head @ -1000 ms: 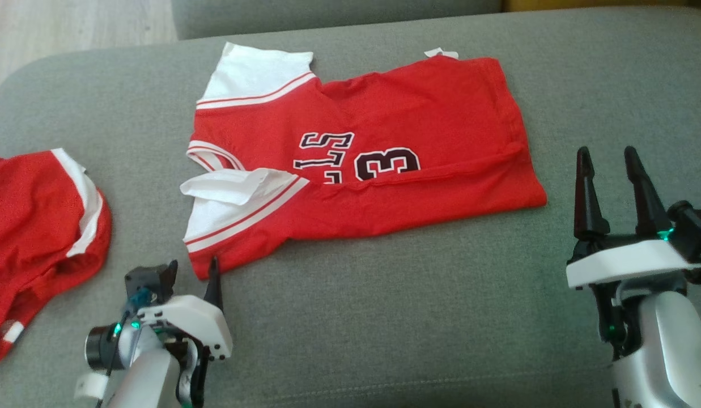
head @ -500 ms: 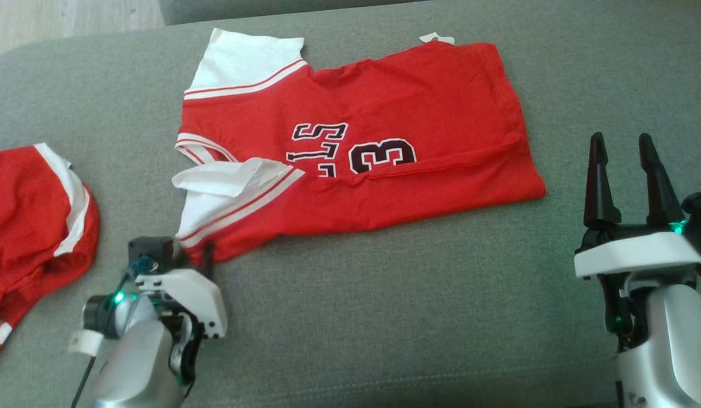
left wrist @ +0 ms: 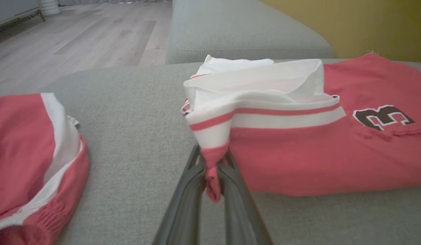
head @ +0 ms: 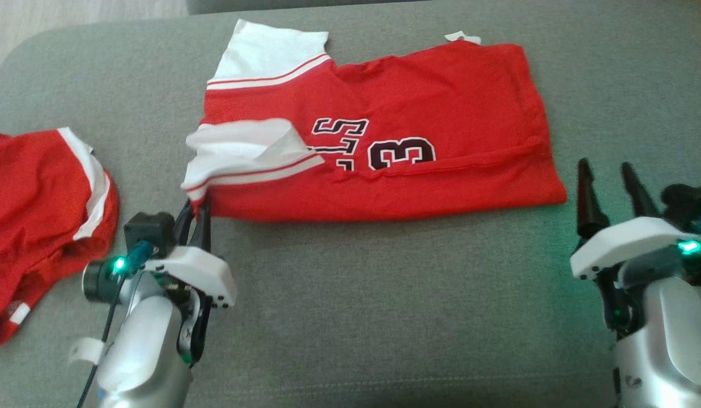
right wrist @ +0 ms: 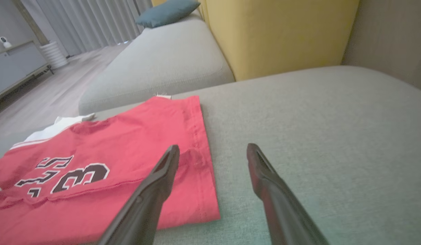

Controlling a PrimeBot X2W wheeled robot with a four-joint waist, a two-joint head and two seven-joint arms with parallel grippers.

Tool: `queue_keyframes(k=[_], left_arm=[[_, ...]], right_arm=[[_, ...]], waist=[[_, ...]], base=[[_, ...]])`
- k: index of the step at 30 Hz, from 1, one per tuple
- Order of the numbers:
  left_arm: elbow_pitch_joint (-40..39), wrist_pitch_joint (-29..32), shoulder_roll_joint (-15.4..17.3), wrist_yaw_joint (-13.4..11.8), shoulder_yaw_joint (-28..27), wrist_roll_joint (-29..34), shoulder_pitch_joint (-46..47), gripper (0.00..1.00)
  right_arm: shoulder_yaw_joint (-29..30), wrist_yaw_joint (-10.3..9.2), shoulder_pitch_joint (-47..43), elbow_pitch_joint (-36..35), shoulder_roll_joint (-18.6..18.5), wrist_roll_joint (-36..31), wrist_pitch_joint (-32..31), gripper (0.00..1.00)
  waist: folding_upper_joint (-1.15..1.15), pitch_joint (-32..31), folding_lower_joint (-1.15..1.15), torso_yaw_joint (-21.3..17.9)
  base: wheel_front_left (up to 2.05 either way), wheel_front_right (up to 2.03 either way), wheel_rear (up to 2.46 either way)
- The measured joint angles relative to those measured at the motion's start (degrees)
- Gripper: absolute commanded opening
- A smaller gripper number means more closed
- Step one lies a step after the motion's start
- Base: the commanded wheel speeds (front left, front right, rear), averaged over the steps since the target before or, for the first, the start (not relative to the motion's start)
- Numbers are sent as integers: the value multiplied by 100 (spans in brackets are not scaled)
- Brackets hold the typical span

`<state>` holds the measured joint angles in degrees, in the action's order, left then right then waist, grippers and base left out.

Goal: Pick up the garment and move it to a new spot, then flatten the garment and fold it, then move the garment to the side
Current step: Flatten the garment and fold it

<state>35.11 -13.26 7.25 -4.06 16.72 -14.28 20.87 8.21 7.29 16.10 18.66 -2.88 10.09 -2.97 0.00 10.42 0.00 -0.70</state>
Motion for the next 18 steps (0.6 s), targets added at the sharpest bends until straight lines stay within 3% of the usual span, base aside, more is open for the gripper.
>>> queue_keyframes(k=[6, 18], left_arm=[[-486, -45, 11, -3, 146, 109, 51, 0], [-838, 114, 60, 2, 321, 110, 46, 0]], right_arm=[[31, 0, 393, 907, 5, 194, -471, 100], [383, 0, 1196, 2089, 3, -394, -823, 100]], waist=[[0, 100, 0, 134], [0, 278, 0, 328]], base=[[0, 0, 0], [0, 0, 0]])
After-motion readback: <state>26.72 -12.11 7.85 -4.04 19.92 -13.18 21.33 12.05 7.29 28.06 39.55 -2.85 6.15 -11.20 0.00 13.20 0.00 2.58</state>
